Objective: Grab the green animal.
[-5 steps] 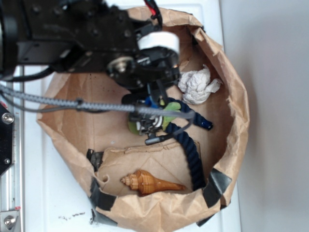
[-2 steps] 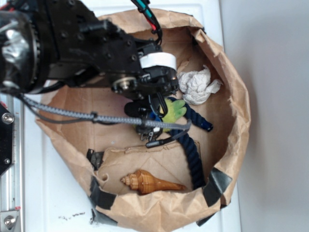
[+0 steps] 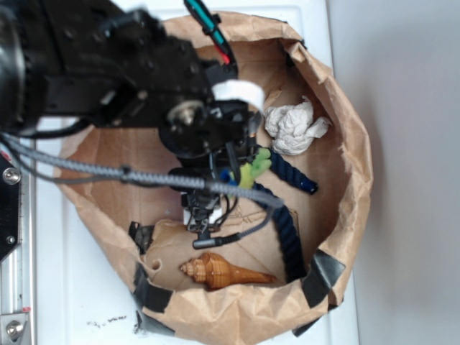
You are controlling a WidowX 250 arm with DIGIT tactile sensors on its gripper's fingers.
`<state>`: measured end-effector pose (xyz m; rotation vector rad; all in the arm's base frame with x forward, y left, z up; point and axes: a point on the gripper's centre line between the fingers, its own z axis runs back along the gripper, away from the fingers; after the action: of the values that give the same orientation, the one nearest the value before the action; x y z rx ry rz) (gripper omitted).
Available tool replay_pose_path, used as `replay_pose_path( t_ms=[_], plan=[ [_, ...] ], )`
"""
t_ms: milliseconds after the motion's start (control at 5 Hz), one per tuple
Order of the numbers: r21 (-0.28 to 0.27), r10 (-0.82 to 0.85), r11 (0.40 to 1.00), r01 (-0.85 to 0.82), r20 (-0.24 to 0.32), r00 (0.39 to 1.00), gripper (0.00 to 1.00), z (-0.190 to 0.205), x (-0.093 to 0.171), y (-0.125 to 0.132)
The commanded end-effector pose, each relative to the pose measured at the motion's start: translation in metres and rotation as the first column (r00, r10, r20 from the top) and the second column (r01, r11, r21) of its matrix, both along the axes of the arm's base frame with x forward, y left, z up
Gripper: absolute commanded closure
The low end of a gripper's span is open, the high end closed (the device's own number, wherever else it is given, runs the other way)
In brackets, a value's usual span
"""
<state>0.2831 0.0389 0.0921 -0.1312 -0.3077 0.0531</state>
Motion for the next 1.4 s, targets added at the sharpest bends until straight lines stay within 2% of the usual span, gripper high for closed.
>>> replay_pose_path(
  t_ms=[0, 200, 400, 800, 1000, 1200],
  plan=[
    [-0.037, 0.015, 0.999, -0.012, 0.092, 0.996, 0.0, 0.039, 0.003, 0.008],
    [-0.021, 0.03, 0.999, -0.028, 0.11, 0.993, 0.0, 0.031, 0.006, 0.003],
    [0.034, 0.049, 0.998, -0.053, 0.098, 0.994, 0.0, 0.017, 0.015, 0.001],
    [0.093, 0.053, 0.994, -0.061, 0.088, 0.995, 0.0, -0.01, 0.025, -0.011],
    [0.121, 0.046, 0.991, -0.051, 0.05, 0.998, 0.0, -0.028, 0.026, -0.021],
    [0.115, 0.049, 0.992, -0.053, 0.033, 0.998, 0.42, -0.033, 0.024, -0.022]
  ],
)
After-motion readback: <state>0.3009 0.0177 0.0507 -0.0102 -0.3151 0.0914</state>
